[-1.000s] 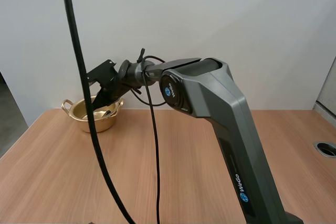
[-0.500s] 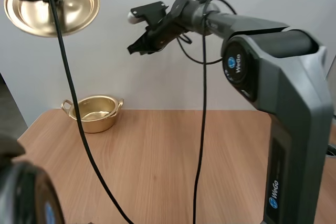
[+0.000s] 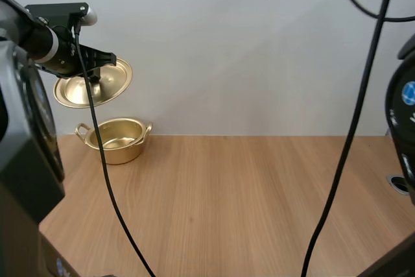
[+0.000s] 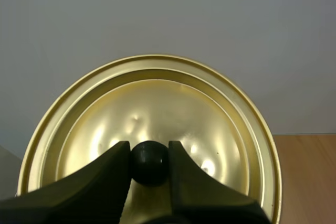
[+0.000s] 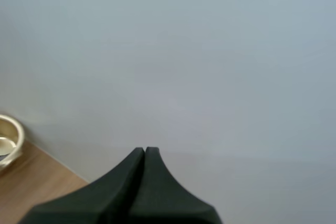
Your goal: Open the pot, put the car inside, and close it
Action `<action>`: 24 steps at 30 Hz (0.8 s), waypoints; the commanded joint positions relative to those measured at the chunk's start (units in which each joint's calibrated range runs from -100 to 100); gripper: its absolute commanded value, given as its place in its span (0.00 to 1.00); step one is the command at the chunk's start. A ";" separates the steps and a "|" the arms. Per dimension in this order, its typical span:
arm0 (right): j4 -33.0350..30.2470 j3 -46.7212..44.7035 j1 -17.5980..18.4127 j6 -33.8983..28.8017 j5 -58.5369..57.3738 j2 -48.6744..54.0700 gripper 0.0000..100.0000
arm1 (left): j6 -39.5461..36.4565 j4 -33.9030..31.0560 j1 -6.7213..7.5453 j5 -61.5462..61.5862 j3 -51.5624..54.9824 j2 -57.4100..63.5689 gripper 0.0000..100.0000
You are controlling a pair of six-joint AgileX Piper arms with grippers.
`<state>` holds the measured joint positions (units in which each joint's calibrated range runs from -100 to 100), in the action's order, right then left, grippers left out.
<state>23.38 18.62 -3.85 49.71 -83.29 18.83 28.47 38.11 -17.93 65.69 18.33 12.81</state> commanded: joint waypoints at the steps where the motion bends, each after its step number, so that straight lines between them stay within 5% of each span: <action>1: -1.60 0.01 -0.85 -0.02 -0.48 4.78 0.00 | 2.41 1.25 -0.01 -0.87 0.05 -3.32 0.00; 15: -4.12 0.01 -0.92 -2.13 -3.69 16.12 0.00 | 9.91 6.52 0.32 -5.46 0.05 -16.04 0.00; 24: -10.57 0.01 -0.92 -6.89 -7.03 17.88 0.00 | 13.16 6.64 3.21 -14.25 -0.09 -18.92 0.00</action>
<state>13.53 18.62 -4.74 42.85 -89.24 36.71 41.63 44.90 -14.94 54.41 18.33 -5.97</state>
